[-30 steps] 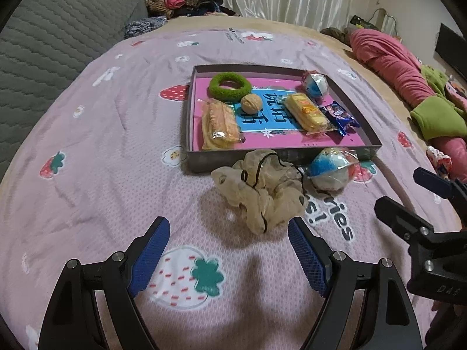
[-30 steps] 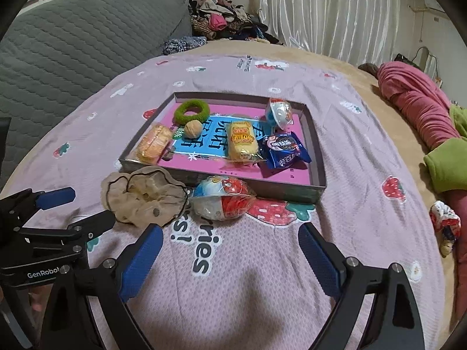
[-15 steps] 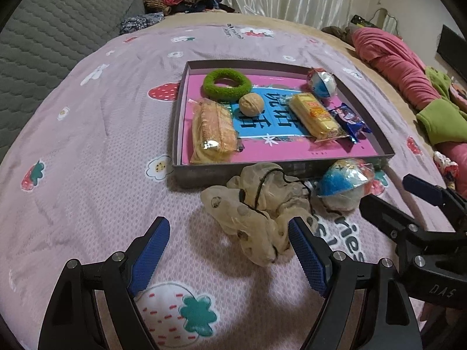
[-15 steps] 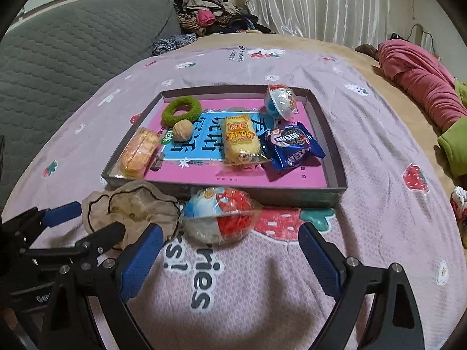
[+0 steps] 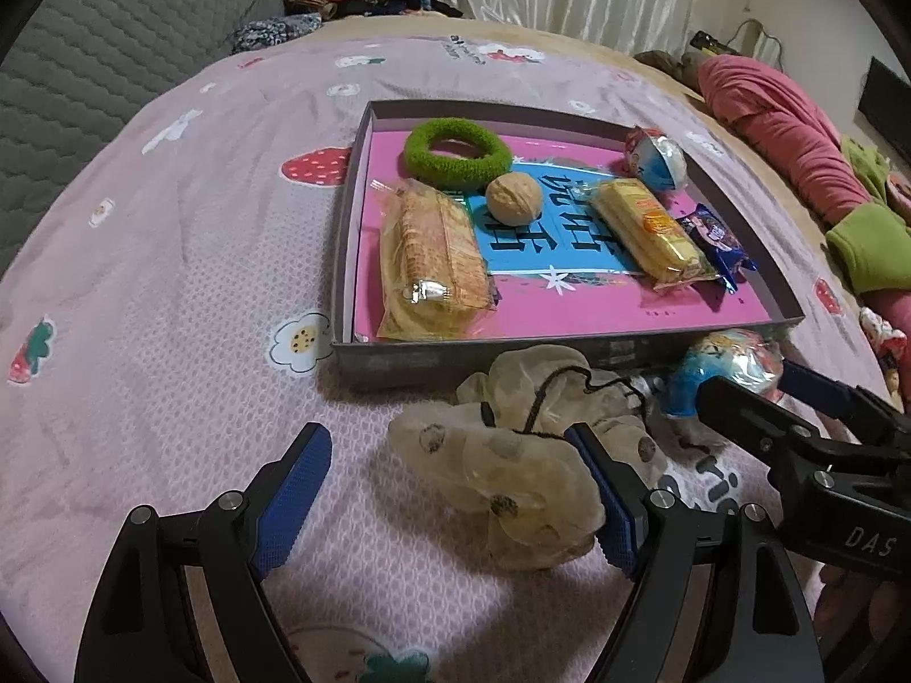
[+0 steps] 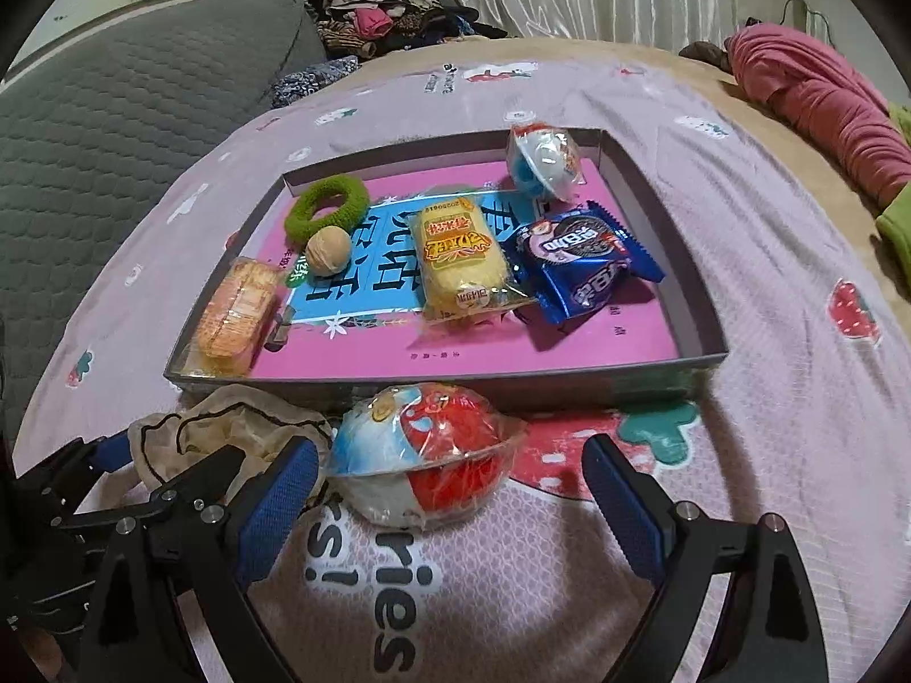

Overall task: Organize objects
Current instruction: 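Grasp the beige scrunchie with the left gripper while the right gripper grasps the large egg toy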

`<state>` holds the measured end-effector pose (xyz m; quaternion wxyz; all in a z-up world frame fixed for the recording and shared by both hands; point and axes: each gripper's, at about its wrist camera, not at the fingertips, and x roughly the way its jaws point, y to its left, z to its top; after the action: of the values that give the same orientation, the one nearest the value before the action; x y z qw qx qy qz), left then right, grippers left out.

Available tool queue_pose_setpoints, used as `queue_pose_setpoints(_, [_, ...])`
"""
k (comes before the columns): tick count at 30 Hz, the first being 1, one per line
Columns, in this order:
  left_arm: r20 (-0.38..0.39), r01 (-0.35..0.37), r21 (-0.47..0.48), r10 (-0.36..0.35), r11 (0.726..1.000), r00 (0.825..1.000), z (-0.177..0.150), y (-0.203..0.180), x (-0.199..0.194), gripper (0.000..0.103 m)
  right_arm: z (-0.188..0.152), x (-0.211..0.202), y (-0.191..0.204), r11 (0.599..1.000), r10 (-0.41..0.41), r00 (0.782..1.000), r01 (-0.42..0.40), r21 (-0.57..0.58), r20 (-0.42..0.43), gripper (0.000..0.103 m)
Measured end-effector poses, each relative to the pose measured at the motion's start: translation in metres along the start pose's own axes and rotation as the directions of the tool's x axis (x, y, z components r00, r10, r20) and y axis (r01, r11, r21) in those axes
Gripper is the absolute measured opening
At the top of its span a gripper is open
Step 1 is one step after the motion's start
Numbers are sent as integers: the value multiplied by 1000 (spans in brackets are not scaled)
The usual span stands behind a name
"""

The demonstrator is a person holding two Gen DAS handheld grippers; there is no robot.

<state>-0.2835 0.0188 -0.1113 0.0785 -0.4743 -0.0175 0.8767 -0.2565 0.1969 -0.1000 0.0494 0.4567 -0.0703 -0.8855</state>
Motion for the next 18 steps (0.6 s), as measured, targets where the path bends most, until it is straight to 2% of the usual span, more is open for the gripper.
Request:
queue_pose_setpoints(3, [-3, 20, -8, -20, 1000, 1000, 1, 1, 6, 84, 0, 6, 0, 1000, 30, 1000, -30, 2, -1, 78])
queue_pose_setpoints(7, [-4, 40, -6, -40, 999, 999, 3, 1, 11, 80, -1, 7, 2, 999, 38, 999, -38, -15, 11, 76])
queue_pose_setpoints(8, [-6, 45, -5, -45, 999, 999, 3, 0, 12, 69, -1, 6, 2, 999, 41, 999, -41, -16, 16, 73])
queue_pose_setpoints(9, [-8, 51, -5, -51, 999, 999, 3, -1, 12, 46, -2, 4, 2, 999, 48, 999, -48, -18, 25, 73])
queue_pose_setpoints(10, [-11, 57, 0, -57, 998, 998, 3, -2, 12, 37, -1, 1, 1, 998, 58, 998, -57, -19, 35, 72])
queue_pose_setpoints(14, [-13, 67, 25, -67, 997, 998, 1, -10, 9, 22, -2, -4, 4, 997, 70, 997, -68, -37, 42, 69])
queue_pose_setpoints(18, [-6, 76, 16, -76, 997, 997, 0, -10, 4, 19, -4, -12, 8, 996, 74, 996, -70, -62, 54, 69])
